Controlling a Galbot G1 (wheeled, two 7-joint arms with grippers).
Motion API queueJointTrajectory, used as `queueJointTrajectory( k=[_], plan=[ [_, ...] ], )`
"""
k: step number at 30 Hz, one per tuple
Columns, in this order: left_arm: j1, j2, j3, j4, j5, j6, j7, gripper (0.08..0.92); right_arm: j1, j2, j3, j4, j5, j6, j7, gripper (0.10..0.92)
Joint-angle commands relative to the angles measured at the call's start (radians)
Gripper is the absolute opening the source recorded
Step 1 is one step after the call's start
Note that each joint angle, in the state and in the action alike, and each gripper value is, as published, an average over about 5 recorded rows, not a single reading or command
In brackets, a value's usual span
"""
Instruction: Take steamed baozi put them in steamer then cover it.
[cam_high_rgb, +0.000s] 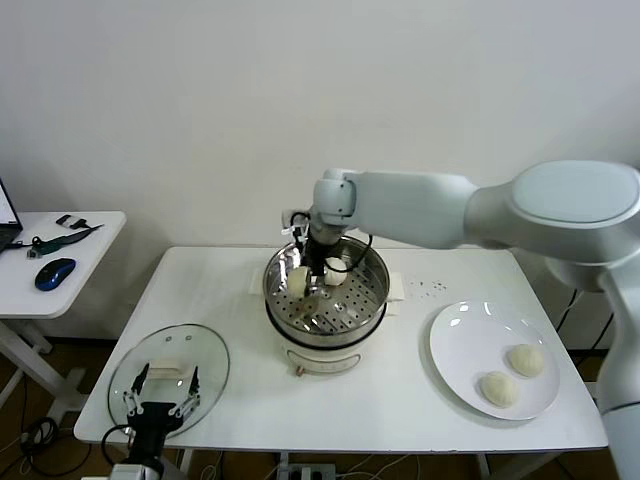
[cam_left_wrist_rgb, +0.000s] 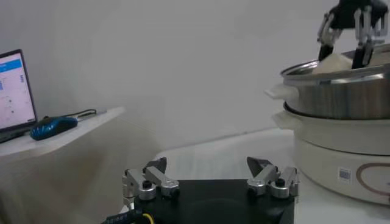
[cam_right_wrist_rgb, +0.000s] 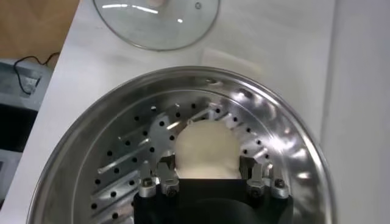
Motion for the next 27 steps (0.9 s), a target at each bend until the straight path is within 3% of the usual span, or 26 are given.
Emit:
queueJointTrajectory(
  k=[1, 7, 14, 27],
  plan=[
    [-0.015, -0.008, 0.001, 0.009, 0.009, 0.003, 0.000, 0.823, -0.060, 0.045, 0.002, -0.040, -0.024, -0.009, 0.015, 0.717],
    [-0.022, -0.006, 0.002, 0.012, 0.014, 0.004, 0.000, 0.823, -0.030, 0.010, 0.019, -0.006, -0.022, -0.017, 0.010, 0.817],
    [-0.025, -0.008, 0.009, 0.015, 0.020, 0.004, 0.000, 0.823, 0.088, -0.114, 0.018, 0.105, -0.053, -0.003, -0.067, 0.823],
    [-0.033, -0.017, 0.011, 0.004, 0.045, 0.006, 0.003, 0.823, 0.331, -0.578, -0.094, 0.410, -0.163, 0.095, -0.183, 0.823]
  ],
)
